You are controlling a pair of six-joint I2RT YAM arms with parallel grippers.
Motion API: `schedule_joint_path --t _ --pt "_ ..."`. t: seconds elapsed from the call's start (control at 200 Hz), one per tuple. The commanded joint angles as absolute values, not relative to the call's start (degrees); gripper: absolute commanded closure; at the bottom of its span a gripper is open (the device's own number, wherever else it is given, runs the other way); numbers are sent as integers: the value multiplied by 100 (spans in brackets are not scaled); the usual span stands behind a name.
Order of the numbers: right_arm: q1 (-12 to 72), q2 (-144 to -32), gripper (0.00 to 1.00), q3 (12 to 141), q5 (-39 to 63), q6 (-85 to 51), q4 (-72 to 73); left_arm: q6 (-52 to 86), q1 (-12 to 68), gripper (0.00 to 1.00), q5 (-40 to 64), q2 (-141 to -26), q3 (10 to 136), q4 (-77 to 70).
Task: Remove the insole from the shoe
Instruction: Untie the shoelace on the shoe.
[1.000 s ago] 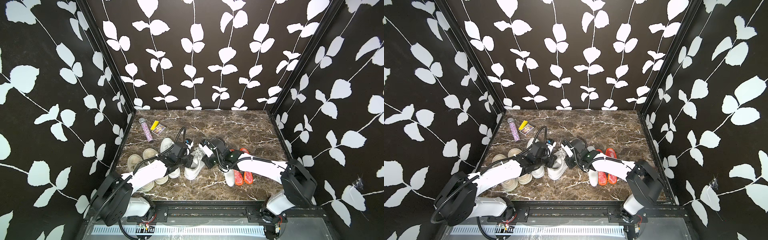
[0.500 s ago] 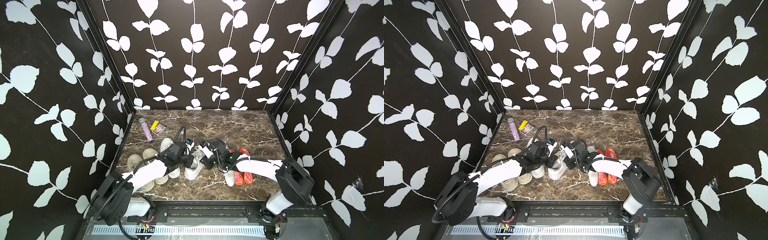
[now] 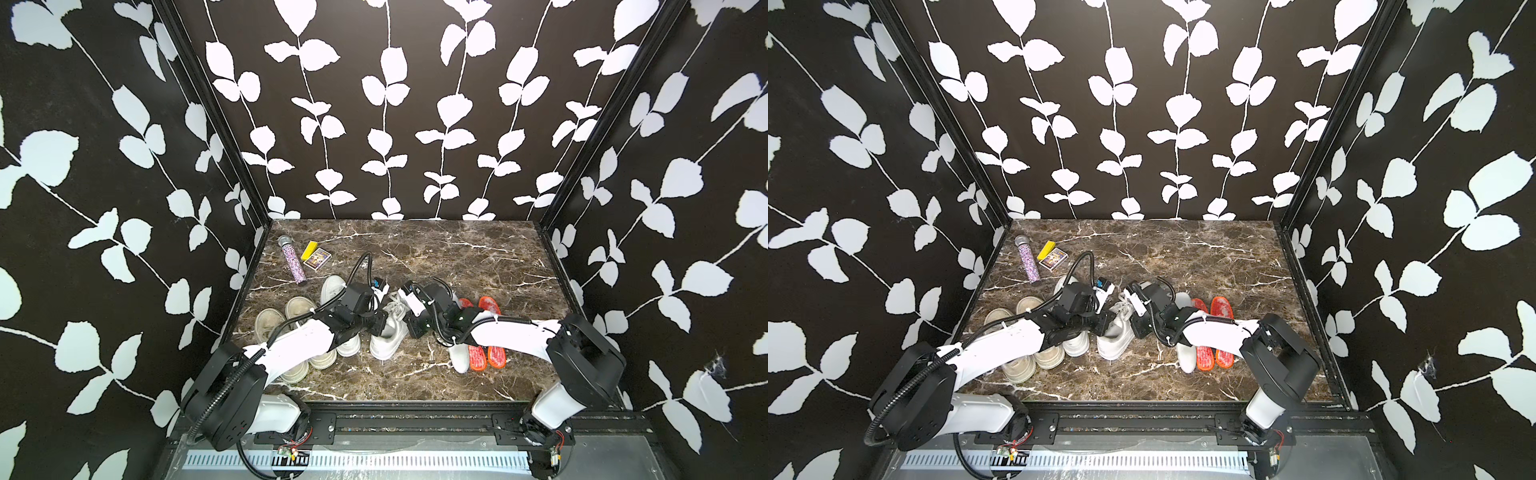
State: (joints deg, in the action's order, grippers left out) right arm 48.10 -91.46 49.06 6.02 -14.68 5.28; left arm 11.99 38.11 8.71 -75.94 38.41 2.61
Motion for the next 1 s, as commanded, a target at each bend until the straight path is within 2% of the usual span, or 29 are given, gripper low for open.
schedule_joint_path --t 0.0,0.32,0.595,0.9,0.995 --pt "4743 -8857 100 4712 -106 -1672 659 1212 3889 100 965 -7353 3721 239" --pt "4298 -8719 100 4543 -87 -2217 702 1373 3884 100 926 -7294 3604 0" --pt "4155 -8290 100 4401 -580 -2308 534 1458 3873 100 202 -7062 3479 158" --pt "4109 -7735 100 4364 -422 -2103 382 1651 3767 100 -355 -7066 3462 346" --pt "4095 -7566 100 4359 -683 -2121 216 1696 3706 100 -403 -7053 3438 380"
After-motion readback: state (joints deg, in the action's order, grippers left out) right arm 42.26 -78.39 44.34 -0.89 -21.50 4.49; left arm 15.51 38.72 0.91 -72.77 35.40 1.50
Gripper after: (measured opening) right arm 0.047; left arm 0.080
